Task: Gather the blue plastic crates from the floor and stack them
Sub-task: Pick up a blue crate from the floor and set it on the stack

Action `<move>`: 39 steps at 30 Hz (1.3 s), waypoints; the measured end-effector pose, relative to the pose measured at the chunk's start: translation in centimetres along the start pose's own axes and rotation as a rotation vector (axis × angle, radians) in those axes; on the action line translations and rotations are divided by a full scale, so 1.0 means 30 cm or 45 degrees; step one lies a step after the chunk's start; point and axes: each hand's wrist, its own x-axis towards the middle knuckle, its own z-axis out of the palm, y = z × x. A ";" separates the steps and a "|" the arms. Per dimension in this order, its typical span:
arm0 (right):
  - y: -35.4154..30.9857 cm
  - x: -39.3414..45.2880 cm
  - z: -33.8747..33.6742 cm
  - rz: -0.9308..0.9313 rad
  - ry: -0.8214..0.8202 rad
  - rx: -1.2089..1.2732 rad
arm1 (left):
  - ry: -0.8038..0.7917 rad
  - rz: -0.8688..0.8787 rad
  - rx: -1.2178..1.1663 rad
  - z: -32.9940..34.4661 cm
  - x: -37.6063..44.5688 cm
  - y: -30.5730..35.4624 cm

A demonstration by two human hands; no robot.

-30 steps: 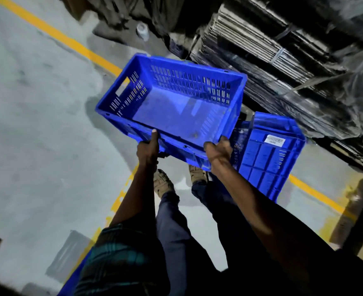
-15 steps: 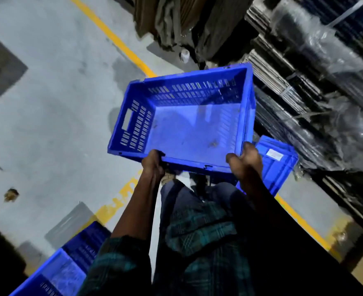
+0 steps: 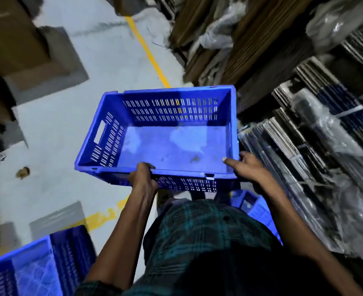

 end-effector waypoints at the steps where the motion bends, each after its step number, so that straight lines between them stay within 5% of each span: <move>1: -0.014 0.014 -0.013 -0.008 -0.022 0.024 | 0.029 0.020 -0.042 0.000 -0.016 0.010; 8: -0.174 0.136 -0.094 -0.350 -0.048 0.320 | 0.125 0.209 -0.326 0.024 -0.170 0.024; 14: -0.256 0.206 -0.126 -0.333 -0.102 0.697 | 0.201 0.396 -0.394 0.035 -0.278 0.005; 20: -0.242 0.320 -0.095 -0.435 0.080 0.429 | 0.314 0.458 -0.549 -0.016 -0.358 -0.020; 24: -0.299 0.310 -0.009 -0.596 -0.026 0.324 | 0.425 0.440 -0.675 -0.115 -0.379 -0.052; 27: -0.404 0.057 -0.001 -0.716 -0.176 0.324 | 0.501 0.361 -0.772 -0.209 -0.363 -0.084; 34: -0.492 -0.231 0.116 -1.110 -0.295 0.150 | 0.133 -0.077 -0.986 -0.418 -0.250 -0.184; 39: -0.523 -0.422 0.263 -1.305 -0.342 -0.007 | 0.176 -0.293 -0.989 -0.579 -0.222 -0.200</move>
